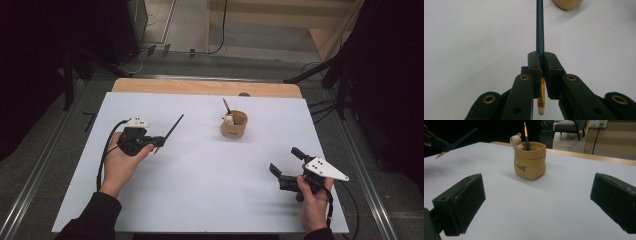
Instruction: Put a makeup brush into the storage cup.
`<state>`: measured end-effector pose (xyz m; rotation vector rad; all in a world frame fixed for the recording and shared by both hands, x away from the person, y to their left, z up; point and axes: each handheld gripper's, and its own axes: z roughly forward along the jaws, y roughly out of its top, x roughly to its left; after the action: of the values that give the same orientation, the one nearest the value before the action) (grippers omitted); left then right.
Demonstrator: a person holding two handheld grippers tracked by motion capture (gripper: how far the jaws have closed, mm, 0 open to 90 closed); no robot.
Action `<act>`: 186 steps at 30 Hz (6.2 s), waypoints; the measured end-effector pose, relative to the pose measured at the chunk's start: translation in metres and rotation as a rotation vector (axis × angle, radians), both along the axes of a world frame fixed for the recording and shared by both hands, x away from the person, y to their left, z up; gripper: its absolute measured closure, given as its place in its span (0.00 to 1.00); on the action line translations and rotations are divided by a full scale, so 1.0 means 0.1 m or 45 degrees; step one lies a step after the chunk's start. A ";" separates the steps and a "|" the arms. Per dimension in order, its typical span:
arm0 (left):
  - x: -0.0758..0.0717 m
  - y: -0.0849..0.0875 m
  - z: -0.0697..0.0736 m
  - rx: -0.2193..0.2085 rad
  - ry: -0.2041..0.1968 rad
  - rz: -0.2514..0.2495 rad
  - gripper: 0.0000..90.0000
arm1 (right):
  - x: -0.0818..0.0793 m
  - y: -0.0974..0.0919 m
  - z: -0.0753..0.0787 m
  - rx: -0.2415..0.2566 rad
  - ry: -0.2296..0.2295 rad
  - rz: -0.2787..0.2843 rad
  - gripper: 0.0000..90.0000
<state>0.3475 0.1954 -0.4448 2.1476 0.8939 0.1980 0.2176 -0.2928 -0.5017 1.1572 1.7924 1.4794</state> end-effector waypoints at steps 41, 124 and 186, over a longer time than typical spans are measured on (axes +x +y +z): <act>-0.46 -0.17 -0.09 -0.301 -0.145 -0.063 0.94 | 0.26 0.77 0.20 0.027 -0.013 0.159 0.19; -0.79 -0.91 -0.42 -0.401 -0.199 -0.197 0.94 | 0.43 1.63 0.21 0.493 0.317 0.235 0.84; -0.78 -1.11 -0.39 -0.348 -0.150 -0.199 0.94 | 0.28 1.68 0.37 0.243 0.148 0.217 0.82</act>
<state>0.2691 0.0844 -0.4838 1.9192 0.6426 0.1153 0.2457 -0.1244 -0.4649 1.2302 1.9014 1.7458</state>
